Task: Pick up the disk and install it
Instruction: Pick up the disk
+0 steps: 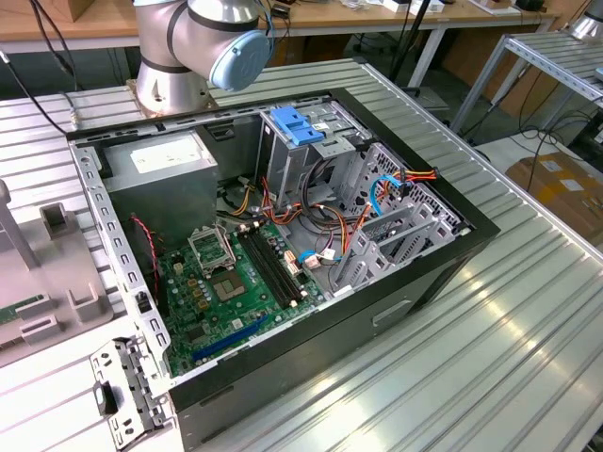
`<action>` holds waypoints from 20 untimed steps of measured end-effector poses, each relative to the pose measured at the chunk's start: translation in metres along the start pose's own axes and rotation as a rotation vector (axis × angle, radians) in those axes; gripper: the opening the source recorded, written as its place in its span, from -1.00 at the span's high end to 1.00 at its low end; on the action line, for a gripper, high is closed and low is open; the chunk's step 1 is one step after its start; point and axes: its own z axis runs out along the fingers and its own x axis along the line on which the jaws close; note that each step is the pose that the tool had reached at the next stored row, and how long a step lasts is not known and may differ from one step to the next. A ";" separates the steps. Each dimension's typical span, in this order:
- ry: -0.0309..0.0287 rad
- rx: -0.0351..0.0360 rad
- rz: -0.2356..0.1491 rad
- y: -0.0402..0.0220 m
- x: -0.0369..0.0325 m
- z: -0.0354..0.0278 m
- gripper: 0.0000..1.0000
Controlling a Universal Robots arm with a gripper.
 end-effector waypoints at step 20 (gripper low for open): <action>0.0000 0.0001 0.000 0.0010 -0.0004 -0.0180 0.27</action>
